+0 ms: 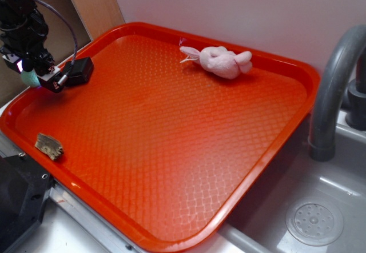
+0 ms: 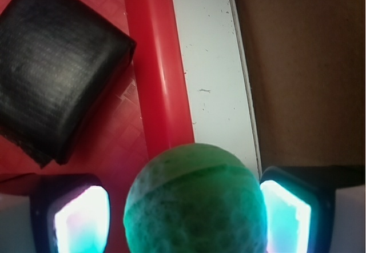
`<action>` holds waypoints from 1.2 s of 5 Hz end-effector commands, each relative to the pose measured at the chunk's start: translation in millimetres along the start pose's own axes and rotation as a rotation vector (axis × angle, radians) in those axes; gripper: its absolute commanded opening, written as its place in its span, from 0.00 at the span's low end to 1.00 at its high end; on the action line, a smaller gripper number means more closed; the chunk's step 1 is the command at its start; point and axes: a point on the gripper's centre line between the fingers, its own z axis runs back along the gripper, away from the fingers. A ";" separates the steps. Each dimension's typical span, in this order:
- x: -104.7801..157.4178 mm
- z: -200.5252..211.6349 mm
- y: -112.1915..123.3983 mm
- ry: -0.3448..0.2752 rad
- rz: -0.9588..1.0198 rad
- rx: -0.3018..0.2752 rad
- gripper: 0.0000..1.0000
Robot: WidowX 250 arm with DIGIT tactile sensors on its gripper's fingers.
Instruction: Grab the green ball.
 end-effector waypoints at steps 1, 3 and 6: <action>-0.4 8.9 8.8 -0.032 0.020 0.021 0.00; -2.7 13.4 1.4 -0.019 -0.027 0.020 0.00; -13.6 111.2 -54.2 0.018 -0.118 -0.183 0.00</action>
